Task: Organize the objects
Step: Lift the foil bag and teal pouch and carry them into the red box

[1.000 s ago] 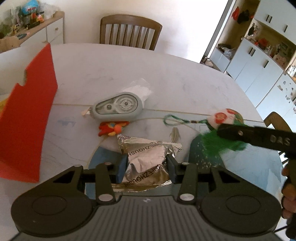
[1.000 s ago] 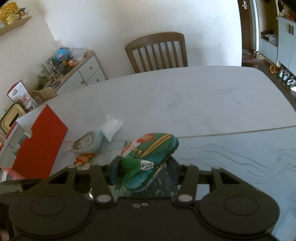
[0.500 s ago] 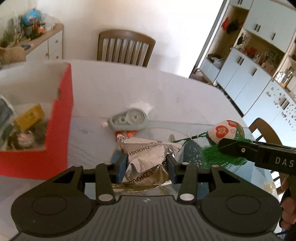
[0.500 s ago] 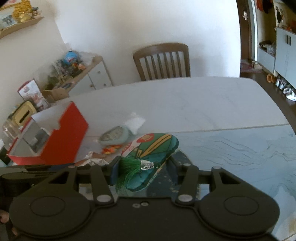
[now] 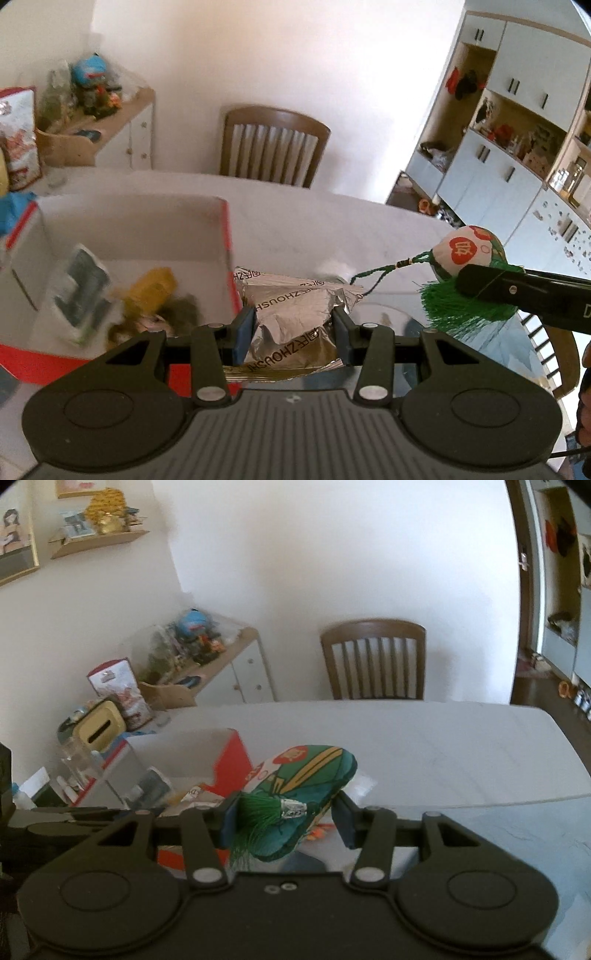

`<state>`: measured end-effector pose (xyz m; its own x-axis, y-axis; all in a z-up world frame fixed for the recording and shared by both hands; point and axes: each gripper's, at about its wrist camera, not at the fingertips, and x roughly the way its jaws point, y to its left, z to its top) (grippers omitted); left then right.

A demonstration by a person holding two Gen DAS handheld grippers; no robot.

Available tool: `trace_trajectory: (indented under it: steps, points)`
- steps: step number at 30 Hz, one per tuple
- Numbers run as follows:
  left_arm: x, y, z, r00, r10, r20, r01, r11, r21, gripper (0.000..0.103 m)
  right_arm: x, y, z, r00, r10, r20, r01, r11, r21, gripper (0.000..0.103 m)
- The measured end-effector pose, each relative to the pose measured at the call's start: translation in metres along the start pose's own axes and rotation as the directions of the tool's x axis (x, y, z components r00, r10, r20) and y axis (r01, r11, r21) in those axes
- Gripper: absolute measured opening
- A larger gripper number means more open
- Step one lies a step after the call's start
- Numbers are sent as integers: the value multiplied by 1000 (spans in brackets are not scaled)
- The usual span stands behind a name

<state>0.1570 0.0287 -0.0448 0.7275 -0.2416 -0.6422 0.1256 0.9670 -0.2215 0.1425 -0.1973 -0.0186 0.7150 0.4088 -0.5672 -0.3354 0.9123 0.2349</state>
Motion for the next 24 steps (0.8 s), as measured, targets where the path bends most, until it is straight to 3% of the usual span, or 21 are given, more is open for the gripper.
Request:
trace_trajectory:
  steps: [15,24]
  points:
    - [-26,97,44,989,114,95,-113,993,-11,44,39,95,25,997,81,16,-79,990,-113,50]
    - [-2,144,53,984,163,76,-162,987,-13,44,94,129,23,993,95,-66,-103,987,-126,50]
